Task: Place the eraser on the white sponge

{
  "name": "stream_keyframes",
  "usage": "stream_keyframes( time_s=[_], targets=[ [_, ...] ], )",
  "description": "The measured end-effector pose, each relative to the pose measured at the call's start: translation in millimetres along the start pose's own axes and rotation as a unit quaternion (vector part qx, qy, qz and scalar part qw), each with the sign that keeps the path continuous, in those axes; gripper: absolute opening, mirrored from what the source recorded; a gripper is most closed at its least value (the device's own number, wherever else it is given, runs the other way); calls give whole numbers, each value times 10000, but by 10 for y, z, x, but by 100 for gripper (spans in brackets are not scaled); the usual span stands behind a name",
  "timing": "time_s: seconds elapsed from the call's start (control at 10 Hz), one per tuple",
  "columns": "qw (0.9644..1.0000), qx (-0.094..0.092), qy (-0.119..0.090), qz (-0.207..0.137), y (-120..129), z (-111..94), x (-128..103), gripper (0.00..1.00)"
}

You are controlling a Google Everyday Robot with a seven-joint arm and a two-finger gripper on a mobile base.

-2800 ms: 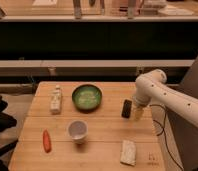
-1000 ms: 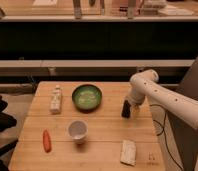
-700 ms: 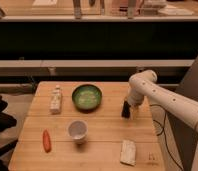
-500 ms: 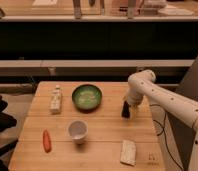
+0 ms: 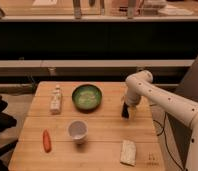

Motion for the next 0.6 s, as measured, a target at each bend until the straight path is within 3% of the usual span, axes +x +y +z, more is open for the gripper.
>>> stream_keyframes(
  time_s=[0.6],
  targets=[
    [10000,2,9,-18,-26,96,36,80]
  ],
)
